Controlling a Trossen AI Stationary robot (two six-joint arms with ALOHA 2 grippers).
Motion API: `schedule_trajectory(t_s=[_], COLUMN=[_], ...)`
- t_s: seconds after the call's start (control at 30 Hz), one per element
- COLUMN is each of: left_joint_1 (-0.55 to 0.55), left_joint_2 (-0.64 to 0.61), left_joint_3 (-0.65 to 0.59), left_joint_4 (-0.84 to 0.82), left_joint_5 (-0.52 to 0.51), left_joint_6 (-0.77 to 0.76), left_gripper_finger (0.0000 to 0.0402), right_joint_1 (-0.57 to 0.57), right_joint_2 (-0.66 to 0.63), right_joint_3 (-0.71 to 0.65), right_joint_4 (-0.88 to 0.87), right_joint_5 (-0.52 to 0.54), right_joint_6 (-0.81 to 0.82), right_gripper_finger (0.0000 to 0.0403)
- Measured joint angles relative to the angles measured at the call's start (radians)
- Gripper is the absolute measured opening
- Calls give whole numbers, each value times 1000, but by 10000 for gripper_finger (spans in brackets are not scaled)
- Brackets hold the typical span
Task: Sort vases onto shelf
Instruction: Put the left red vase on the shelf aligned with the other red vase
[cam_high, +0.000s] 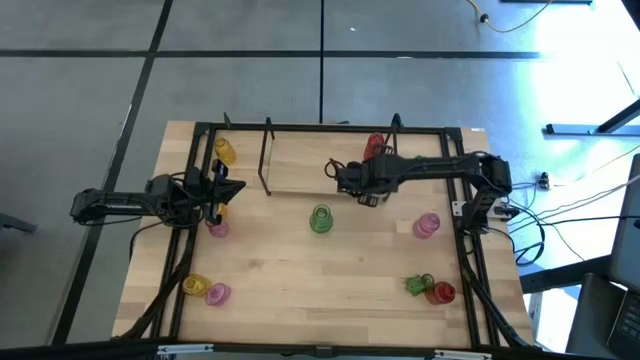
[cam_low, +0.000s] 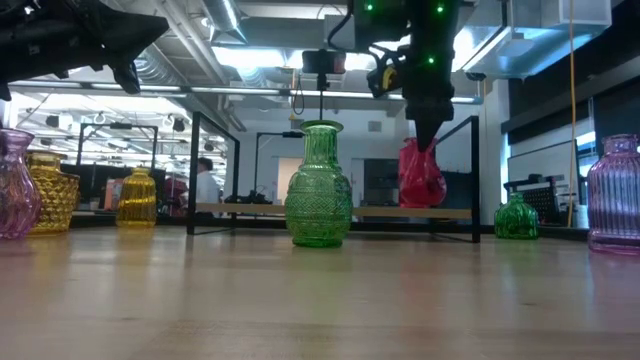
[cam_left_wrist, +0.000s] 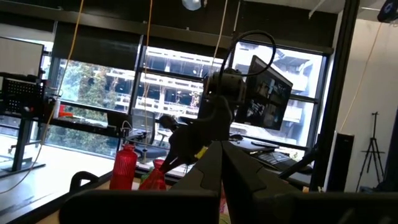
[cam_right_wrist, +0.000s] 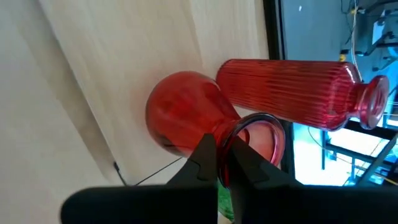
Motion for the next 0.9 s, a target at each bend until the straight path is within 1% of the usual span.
schedule_trajectory(t_s=[0.1,0.2,0.6,0.9], left_joint_1=[0,0,0,0], left_joint_2=[0,0,0,0], left_joint_3=[0,0,0,0], left_joint_4=[1,1,2,4], left_joint_5=[0,0,0,0], left_joint_6=[0,0,0,0], left_gripper_finger=[1,1,1,1], right_joint_1=[-20,-45,-77,-78], right_joint_2=[0,0,0,0], right_joint_3=[0,0,0,0], right_joint_4=[6,31,51,53], right_joint_5=[-11,-50,-53,-61], right_joint_6=[-9,-30,-61,-61], right_gripper_finger=[2,2,2,2])
